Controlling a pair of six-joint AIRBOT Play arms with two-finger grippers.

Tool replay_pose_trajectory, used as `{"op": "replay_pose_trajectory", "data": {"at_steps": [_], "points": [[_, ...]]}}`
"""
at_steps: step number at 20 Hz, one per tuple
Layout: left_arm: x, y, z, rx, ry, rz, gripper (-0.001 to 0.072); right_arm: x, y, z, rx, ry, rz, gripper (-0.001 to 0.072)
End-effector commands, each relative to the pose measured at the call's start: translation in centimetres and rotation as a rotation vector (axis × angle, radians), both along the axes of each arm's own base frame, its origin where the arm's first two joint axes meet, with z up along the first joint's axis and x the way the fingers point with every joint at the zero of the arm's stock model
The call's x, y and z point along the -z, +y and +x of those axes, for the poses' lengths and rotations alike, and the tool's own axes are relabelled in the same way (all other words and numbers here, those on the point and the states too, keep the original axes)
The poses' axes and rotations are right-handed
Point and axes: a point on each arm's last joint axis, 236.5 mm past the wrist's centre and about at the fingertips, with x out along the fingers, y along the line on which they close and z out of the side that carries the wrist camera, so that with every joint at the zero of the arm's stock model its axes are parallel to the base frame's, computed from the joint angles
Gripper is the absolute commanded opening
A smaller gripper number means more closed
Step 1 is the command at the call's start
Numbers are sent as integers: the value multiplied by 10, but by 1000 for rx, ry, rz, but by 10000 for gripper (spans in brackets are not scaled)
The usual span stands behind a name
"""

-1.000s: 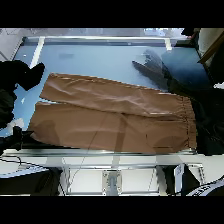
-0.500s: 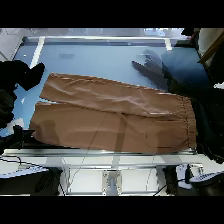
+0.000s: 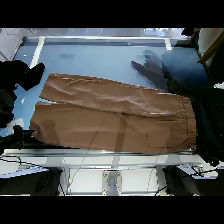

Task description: Fold the clothes and pants, and hang the long-sleeved shirts on hangers.

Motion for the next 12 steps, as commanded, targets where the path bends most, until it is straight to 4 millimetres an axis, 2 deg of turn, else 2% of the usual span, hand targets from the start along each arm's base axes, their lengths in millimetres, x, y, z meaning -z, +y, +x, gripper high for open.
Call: {"op": "replay_pose_trajectory", "data": {"at_steps": [1, 4, 8, 9, 10, 11, 12], "points": [[0, 1, 0, -3, 1, 2, 11, 13, -6, 4, 57, -11, -14, 494], [1, 2, 0, -6, 3, 6, 11, 22, 3, 20, 89, -88, -2, 493], [1, 2, 0, -7, 3, 7, 11, 17, 5, 44, 112, -207, 1, 480], [1, 2, 0, -7, 3, 7, 10, 15, 4, 46, 119, -217, 3, 404], [0, 2, 0, -7, 2, 6, 11, 13, 6, 48, 113, -232, 6, 267], [-1, 0, 0, 0, -2, -3, 11, 8, 10, 51, 98, -249, 19, 99], [-5, 0, 1, 7, -9, -1, 10, 2, 13, 53, 74, -267, 29, 44]]}}
